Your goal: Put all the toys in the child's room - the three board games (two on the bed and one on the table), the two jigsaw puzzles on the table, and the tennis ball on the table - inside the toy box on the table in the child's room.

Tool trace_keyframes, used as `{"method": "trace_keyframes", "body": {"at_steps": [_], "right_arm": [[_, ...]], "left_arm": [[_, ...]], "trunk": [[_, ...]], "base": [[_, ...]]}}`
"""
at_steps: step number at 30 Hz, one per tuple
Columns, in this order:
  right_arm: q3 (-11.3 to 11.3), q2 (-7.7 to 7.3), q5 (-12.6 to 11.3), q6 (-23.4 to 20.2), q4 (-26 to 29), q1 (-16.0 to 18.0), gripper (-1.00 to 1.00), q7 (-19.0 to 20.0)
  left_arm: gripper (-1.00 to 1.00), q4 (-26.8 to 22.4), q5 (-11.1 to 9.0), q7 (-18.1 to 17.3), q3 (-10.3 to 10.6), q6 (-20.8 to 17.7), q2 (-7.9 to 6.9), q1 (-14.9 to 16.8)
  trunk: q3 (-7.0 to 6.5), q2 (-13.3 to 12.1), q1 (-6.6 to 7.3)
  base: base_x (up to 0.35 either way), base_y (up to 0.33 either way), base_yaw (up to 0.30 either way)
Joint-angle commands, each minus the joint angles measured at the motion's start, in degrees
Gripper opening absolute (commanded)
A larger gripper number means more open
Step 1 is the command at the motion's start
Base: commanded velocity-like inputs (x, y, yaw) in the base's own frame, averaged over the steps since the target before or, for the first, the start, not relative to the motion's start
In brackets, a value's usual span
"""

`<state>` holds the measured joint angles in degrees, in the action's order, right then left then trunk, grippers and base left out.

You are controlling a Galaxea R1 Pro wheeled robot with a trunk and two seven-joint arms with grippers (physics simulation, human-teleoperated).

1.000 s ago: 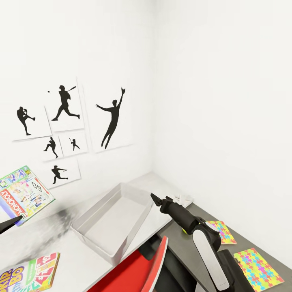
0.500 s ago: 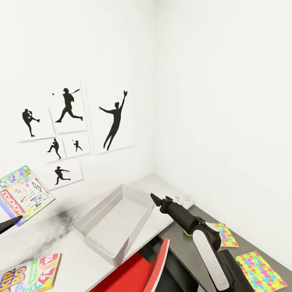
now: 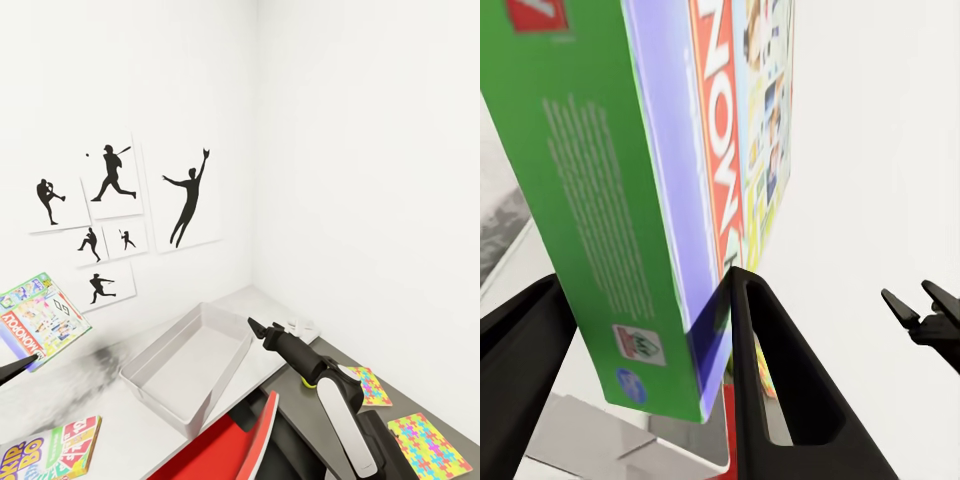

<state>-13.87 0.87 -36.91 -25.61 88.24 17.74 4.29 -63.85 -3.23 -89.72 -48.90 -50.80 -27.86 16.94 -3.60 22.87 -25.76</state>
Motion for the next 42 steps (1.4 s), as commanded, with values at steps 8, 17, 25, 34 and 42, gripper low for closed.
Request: {"method": "trace_keyframes", "body": {"at_steps": [8,17,25,34,42], "right_arm": [[0.82,-0.53,-0.25,-0.35,0.36,0.02,1.0,-0.02],[8.52,-0.59,-0.89,-0.99,0.01,0.02,1.0,-0.09],[10.45,-0.81,-1.05,-1.34,-0.16,0.09,1.0,-0.07],[10.53,-1.6,-1.14,-1.36,-0.25,0.1,1.0,-0.07],[10.61,-1.66,-1.15,-1.31,-0.34,0.1,1.0,-0.07]], "left_arm": [[-1.0,-1.53,-0.1,3.6,12.38,-7.35,1.0,0.7],[-1.0,-3.17,0.58,22.04,19.25,-8.92,10.41,11.2],[-1.0,-1.76,1.03,34.93,23.54,-9.2,17.72,17.32],[-1.0,17.22,1.06,48.55,24.17,-9.2,19.33,27.11],[-1.0,25.6,1.1,49.51,24.2,-9.2,19.24,32.34]], "trunk": [[0.03,0.05,-0.02],[0.03,0.05,-0.02],[0.03,0.05,-0.02],[0.03,0.05,-0.02],[0.03,0.05,-0.02]], "base": [[0.0,0.0,0.0],[0.0,0.0,0.0],[0.0,0.0,0.0],[0.0,0.0,0.0],[0.0,0.0,0.0]]}}
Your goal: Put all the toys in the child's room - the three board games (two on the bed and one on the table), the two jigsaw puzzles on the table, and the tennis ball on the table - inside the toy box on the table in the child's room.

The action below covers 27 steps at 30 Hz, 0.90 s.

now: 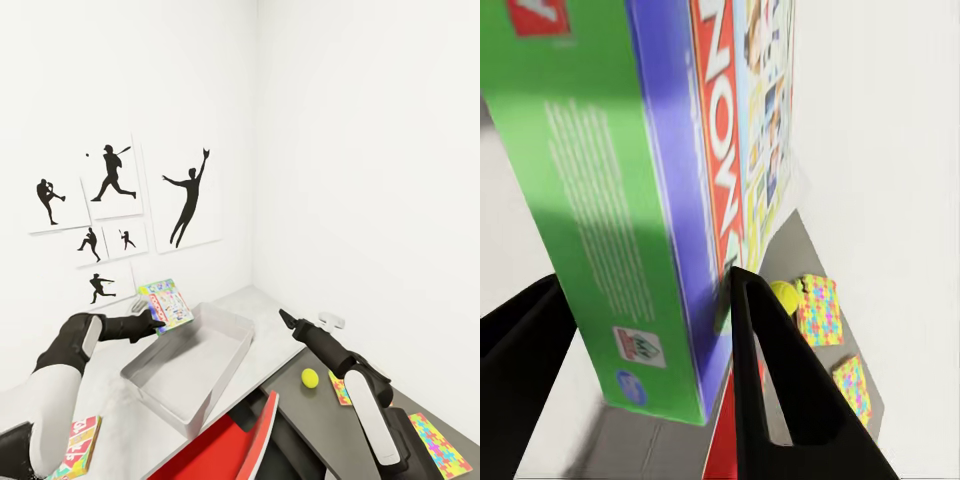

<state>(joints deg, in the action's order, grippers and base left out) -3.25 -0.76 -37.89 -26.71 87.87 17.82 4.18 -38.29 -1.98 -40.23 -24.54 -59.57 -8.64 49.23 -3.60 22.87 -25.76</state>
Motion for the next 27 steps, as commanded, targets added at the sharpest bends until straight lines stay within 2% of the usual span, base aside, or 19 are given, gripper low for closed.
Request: {"method": "trace_keyframes", "body": {"at_steps": [1,6,11,14,19,27], "right_arm": [[0.0,-0.03,-0.16,-0.2,0.03,0.02,1.0,0.04],[0.0,0.0,-0.16,-0.21,0.02,0.02,1.0,0.02],[-0.03,0.05,-0.16,-0.19,-0.05,0.02,1.0,-0.04],[-0.01,0.05,-0.16,-0.19,-0.32,0.02,1.0,-0.05],[0.0,0.11,-0.16,-0.19,-1.41,0.02,1.0,-0.02],[-0.02,0.1,-0.16,-0.19,-1.73,0.02,1.0,0.03]], "left_arm": [[-1.0,0.42,-0.15,0.03,-0.16,-0.43,0.0,0.24],[-1.0,6.23,-0.13,0.12,-0.12,-0.43,-0.28,2.51],[-1.0,11.82,-0.1,0.11,-0.07,-0.43,-0.56,3.12],[-1.0,14.28,-0.12,0.08,-0.04,-0.43,-1.23,3.21],[-1.0,15.31,-0.13,0.07,0.01,-0.43,-1.5,3.24],[-1.0,15.59,-0.13,0.06,0.11,-0.43,-1.59,3.24]], "trunk": [[0.03,0.05,-0.02],[0.03,0.05,-0.02],[0.03,0.05,-0.02],[0.03,0.05,-0.02],[0.03,0.05,-0.02],[0.03,0.05,-0.02]], "base": [[0.0,0.0,0.0],[0.0,0.0,0.0],[0.0,0.0,0.0],[0.0,0.0,0.0],[-0.018,0.0,0.0],[-0.193,0.0,0.0]]}}
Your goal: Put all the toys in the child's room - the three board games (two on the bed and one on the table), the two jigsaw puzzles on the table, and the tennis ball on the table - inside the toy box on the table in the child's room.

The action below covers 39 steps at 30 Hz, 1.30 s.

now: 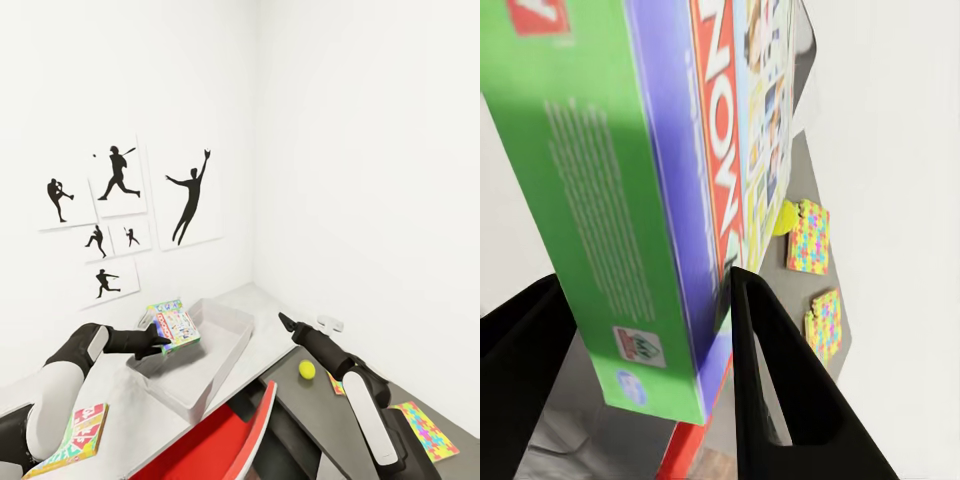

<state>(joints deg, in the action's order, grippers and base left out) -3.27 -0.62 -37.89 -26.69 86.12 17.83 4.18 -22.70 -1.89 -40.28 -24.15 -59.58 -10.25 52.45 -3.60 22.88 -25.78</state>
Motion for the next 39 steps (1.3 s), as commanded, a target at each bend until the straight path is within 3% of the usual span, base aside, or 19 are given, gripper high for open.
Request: {"method": "trace_keyframes", "body": {"at_steps": [1,17,21,29,39], "right_arm": [[0.0,-0.02,-0.16,-0.21,0.01,0.01,1.0,0.04],[0.01,-0.04,-0.16,-0.21,-0.06,0.01,1.0,-0.01],[0.01,0.0,-0.16,-0.21,-0.07,0.01,1.0,-0.04],[0.0,0.01,-0.16,-0.21,-0.08,0.01,1.0,-0.03],[0.0,0.01,-0.16,-0.21,-0.12,0.01,1.0,0.0]], "left_arm": [[-1.0,0.01,-0.22,0.11,-0.24,-0.42,0.04,0.02],[-1.0,1.03,-0.22,0.2,-0.24,-0.42,0.38,0.02],[-1.0,3.41,-0.17,0.48,-0.37,-0.42,0.53,0.02],[-1.0,6.18,-0.31,8.77,-0.91,-0.42,0.66,0.2],[-1.0,6.35,-0.39,10.19,-1.07,-0.42,2.73,1.05]], "trunk": [[0.03,0.04,0.0],[0.03,0.04,0.0],[0.03,0.04,0.0],[0.03,0.04,0.0],[0.03,0.04,0.0]], "base": [[-0.075,0.0,0.0],[-0.041,0.0,0.0],[-0.003,0.0,0.0],[0.0,0.0,0.0],[0.0,0.0,0.0]]}}
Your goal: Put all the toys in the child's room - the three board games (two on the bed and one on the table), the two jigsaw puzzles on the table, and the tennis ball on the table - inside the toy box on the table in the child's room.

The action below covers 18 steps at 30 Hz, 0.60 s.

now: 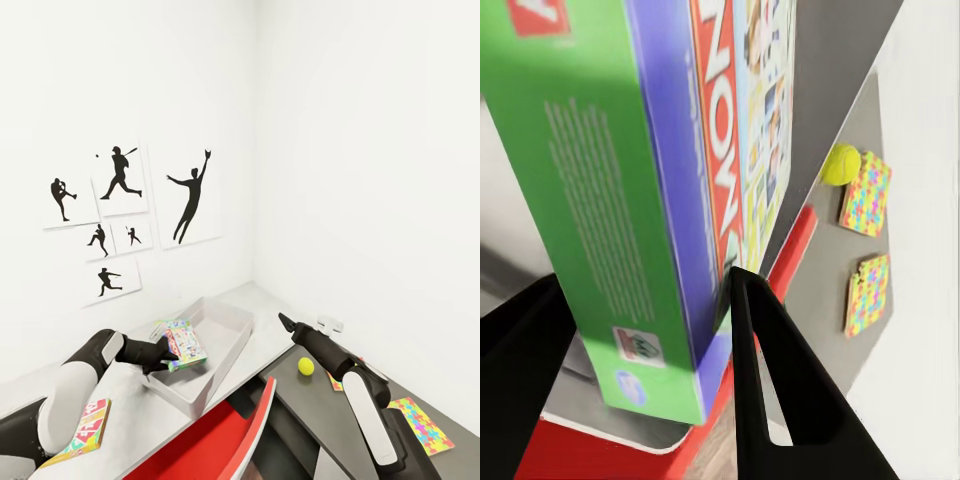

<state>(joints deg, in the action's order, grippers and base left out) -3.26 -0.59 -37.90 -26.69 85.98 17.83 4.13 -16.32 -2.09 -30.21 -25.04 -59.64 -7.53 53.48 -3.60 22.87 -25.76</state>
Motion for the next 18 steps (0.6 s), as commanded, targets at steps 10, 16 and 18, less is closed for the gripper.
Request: {"method": "trace_keyframes", "body": {"at_steps": [10,16,18], "right_arm": [[-0.02,-0.03,-0.16,-0.21,-0.69,0.26,1.0,0.08],[-0.02,0.01,-0.16,-0.21,-0.72,0.24,1.0,0.08],[-0.01,-0.01,-0.16,-0.21,-0.77,0.26,1.0,0.08]], "left_arm": [[-1.0,0.21,-0.19,0.15,-0.19,-0.36,1.09,0.3],[-1.0,1.99,-0.19,0.38,-0.15,-0.36,1.04,0.31],[-1.0,2.3,-0.19,0.82,-0.17,-0.36,1.03,0.31]], "trunk": [[0.03,0.05,-0.02],[0.03,0.05,-0.02],[0.03,0.05,-0.02]], "base": [[0.0,0.0,0.0],[0.0,0.0,0.0],[0.0,0.0,0.0]]}}
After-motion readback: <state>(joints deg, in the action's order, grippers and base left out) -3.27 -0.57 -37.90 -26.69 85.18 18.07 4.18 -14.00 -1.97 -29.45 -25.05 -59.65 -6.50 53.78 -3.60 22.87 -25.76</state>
